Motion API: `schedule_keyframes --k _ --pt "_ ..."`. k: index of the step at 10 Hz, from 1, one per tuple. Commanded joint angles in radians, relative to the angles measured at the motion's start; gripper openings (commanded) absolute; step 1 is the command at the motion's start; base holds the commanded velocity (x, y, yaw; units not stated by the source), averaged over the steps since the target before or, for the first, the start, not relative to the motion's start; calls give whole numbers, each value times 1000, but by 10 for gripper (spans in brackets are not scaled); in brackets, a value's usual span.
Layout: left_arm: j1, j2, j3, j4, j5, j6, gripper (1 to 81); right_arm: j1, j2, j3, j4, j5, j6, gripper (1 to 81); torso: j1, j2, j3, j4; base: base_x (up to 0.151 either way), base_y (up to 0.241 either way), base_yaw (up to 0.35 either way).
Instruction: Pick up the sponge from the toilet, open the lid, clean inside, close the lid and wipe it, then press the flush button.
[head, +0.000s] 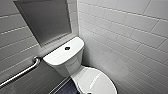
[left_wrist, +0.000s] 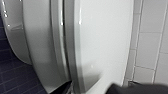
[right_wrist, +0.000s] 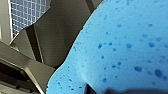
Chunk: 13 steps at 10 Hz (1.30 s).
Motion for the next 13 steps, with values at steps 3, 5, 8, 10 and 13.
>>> schedule_keyframes --k 3,5,8,10,13 --pt "-96 29 5 16 21 -7 811 -13 -29 9 -20 -39 3 10 0 0 0 0 0 0 0" --pt "-91 66 -49 13 23 -7 811 -19 -38 15 -20 -39 6 10 0 0 0 0 0 0 0" --pt "-108 109 -106 24 40 -7 811 -16 -38 14 -20 -39 8 10 0 0 0 0 0 0 0" --pt "-125 88 -61 22 29 -21 811 -17 -40 14 -20 -39 8 10 0 0 0 0 0 0 0" --pt "-132 11 62 22 -38 -61 811 -14 -40 15 -19 -39 8 10 0 0 0 0 0 0 0"
